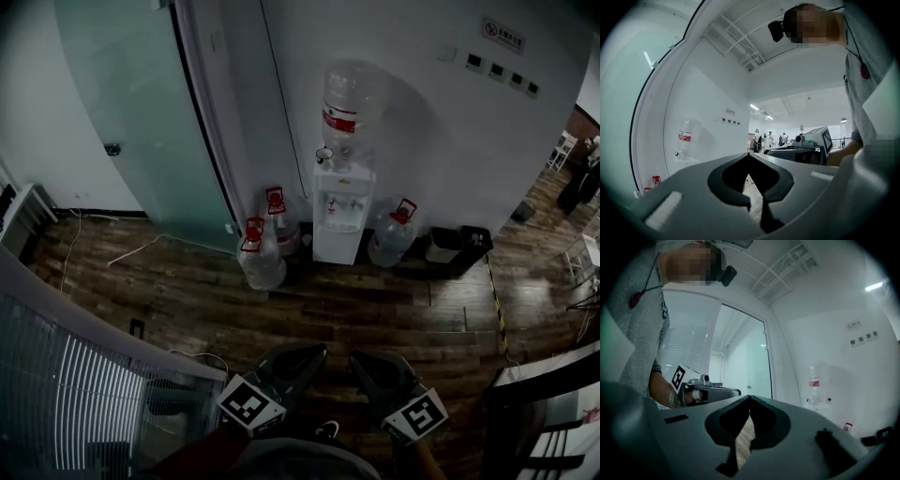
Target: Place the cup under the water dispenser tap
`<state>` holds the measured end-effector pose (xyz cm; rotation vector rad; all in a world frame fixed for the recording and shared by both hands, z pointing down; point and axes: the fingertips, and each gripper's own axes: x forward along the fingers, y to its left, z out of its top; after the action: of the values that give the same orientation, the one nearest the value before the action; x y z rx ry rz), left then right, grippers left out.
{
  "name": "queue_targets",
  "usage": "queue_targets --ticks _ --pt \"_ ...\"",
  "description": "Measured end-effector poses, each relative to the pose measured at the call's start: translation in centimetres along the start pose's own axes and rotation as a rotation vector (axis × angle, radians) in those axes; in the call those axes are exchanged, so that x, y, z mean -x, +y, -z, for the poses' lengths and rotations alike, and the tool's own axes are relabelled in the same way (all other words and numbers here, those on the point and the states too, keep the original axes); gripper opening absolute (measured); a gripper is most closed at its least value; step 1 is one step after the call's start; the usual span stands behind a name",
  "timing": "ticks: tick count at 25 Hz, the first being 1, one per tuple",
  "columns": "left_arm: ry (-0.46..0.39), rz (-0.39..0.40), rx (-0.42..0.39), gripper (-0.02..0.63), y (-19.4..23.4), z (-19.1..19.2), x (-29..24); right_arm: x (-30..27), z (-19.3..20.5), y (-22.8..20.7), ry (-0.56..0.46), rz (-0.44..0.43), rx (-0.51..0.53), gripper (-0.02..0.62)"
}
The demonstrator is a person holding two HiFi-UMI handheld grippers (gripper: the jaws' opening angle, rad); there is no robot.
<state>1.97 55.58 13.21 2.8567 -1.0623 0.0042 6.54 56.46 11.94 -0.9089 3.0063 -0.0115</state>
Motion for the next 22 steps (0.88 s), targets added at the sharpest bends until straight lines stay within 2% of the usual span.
queue_targets --ticks 5,11,18,22 --pt "0.001 0.007 -0.023 0.006 1.6 0.7 -1.0 -1.3 0.6 -1.9 0.006 0.004 -0.009 0.012" --pt "0.006 0.024 -0.025 0.006 6.1 0.7 -3.5 -5.4 1.2 -5.2 -0.002 -0.004 -0.003 0.014" --pt "-0.022 0.02 -0.004 0.006 15.0 -0.7 -6.5 -13.1 0.4 -10.7 0.022 0.042 -0.003 0.014" --pt "-0.001 0.006 -0.002 0.006 19.6 -1.9 -8.0 -17.3 0.5 -13.0 0.033 0.051 0.007 0.014"
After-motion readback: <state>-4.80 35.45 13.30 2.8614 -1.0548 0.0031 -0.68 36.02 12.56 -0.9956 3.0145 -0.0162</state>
